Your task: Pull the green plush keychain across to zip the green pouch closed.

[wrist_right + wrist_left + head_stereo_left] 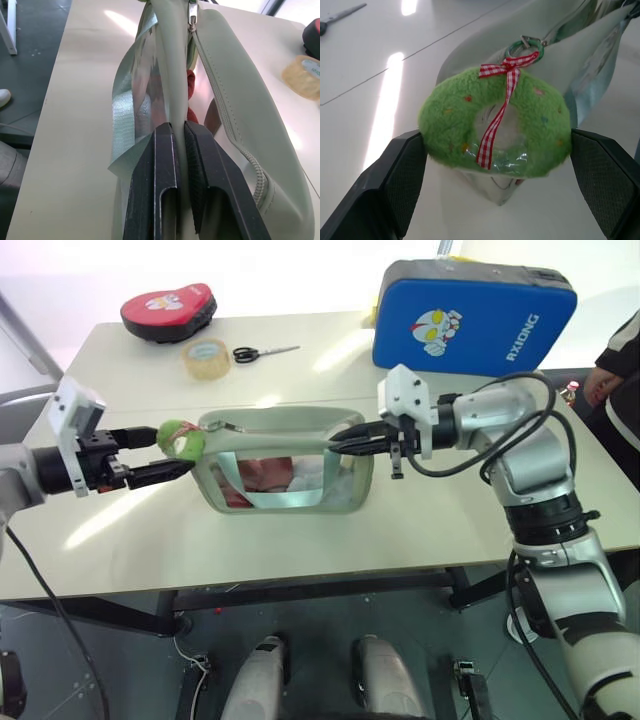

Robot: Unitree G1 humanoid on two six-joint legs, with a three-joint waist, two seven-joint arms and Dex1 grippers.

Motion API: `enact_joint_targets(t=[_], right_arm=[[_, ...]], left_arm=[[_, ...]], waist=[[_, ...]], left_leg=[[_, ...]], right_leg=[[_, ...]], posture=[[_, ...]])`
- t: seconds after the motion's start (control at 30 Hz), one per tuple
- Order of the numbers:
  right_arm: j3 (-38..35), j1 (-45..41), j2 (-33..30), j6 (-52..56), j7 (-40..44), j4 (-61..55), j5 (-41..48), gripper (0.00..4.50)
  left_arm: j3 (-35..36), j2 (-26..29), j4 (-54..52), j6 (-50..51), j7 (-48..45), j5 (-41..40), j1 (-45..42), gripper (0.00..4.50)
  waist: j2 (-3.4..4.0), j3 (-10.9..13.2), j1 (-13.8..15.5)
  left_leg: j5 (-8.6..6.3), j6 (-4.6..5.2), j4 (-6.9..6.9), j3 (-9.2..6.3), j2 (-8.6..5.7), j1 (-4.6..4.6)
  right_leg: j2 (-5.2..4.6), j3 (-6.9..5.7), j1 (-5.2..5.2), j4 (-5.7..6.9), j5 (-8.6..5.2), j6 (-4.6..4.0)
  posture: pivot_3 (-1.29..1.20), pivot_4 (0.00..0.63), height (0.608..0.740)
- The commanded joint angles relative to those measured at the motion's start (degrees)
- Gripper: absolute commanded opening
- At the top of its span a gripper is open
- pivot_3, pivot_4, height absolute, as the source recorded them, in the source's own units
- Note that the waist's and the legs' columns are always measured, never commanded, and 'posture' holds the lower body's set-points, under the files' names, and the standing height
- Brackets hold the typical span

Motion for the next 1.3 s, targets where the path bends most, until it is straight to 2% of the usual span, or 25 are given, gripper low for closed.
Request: enact_joint_targets(t=[0.03, 0.23, 0.43, 0.67, 0.73, 0.8, 1.0, 1.17, 1.3], right_arm=[[-0.56, -1.22, -0.29, -0.16, -0.32, -1.23, 0.93, 0.04], [-0.43, -0.78, -0.92, 0.03, -0.21, -1.40, 0.92, 0.04], [-0.32, -1.18, -0.90, 0.04, -0.43, -0.89, 0.86, 0.04], [-0.27, -1.64, -0.74, 0.17, -0.82, -0.63, 0.85, 0.04], [-0.24, -1.71, -0.69, 0.22, -0.93, -0.58, 0.82, 0.00], [-0.24, -1.76, -0.68, 0.29, -1.04, -0.61, 0.79, 0.00], [-0.32, -1.73, -0.67, 0.56, -1.50, -0.91, 0.98, 0.00], [-0.39, -1.24, -0.93, 0.51, -1.58, -1.27, 1.15, 0.00], [-0.25, -1.25, -0.73, 0.12, -1.71, -1.05, 1.11, 0.00]], left_arm=[[0.08, 1.36, 3.95, -4.03, 0.27, 3.27, -3.23, 4.50], [1.17, 2.54, 5.50, -2.52, -1.98, 1.57, -6.96, 4.50], [0.18, 1.77, -2.08, -1.58, -3.62, 0.33, -1.88, 4.50], [-1.72, -0.09, -1.09, -5.03, -1.12, 4.01, -1.40, 4.50], [-2.09, -0.58, -0.32, -5.72, -0.73, 4.59, -2.15, 3.94], [-2.19, -1.24, 0.22, -5.78, -0.30, 4.61, -3.01, 3.15], [-3.54, -1.45, 0.95, -8.14, -0.48, 6.91, -3.41, 0.03], [-2.43, -2.52, 4.03, -8.25, 2.28, 6.76, -10.59, 0.03], [-4.12, -1.62, 3.10, -9.17, -0.47, 6.84, -14.22, 0.03]], waist=[[0.00, 0.00, 0.01], [0.00, 0.00, -0.02], [0.00, 0.00, -0.03], [0.00, 0.00, -0.01], [0.00, 0.00, 0.00], [0.00, 0.00, 0.00], [0.00, 0.00, -0.01], [-0.02, 0.00, 0.21], [-0.02, 0.00, 0.01]], left_leg=[[0.00, 0.00, 0.00, 0.00, 0.00, 0.00], [0.00, 0.00, 0.00, 0.00, -0.01, -0.02], [0.00, 0.00, -0.01, 0.01, 0.00, -0.01], [0.00, 0.00, -0.01, 0.01, 0.00, -0.01], [0.00, 0.00, -0.01, 0.00, 0.00, -0.01], [0.00, 0.00, 0.00, 0.01, 0.00, -0.01], [0.00, 0.00, 0.00, 0.01, 0.00, -0.01], [0.00, 0.00, 0.03, -0.02, -0.01, -0.02], [0.00, 0.00, 0.03, -0.02, -0.03, -0.03]], right_leg=[[0.00, 0.00, 0.00, 0.00, 0.00, 0.00], [0.01, -0.01, -0.01, -0.02, 0.00, 0.01], [0.00, 0.00, 0.00, -0.02, 0.00, 0.01], [0.00, 0.00, 0.00, -0.03, 0.00, 0.00], [0.00, -0.01, 0.00, -0.02, 0.00, 0.00], [0.00, -0.01, 0.00, -0.02, 0.00, 0.00], [0.00, 0.00, 0.00, -0.02, 0.00, 0.01], [0.01, -0.04, 0.03, -0.02, 0.00, 0.01], [0.00, -0.03, 0.04, -0.07, 0.01, 0.02]], posture=[[0.00, 0.150, 0.740], [0.00, 0.150, 0.740], [0.00, 0.150, 0.740], [0.00, 0.150, 0.740], [0.00, 0.150, 0.740], [0.00, 0.150, 0.740], [0.00, 0.150, 0.740], [0.00, 0.150, 0.740], [0.00, 0.150, 0.740]])
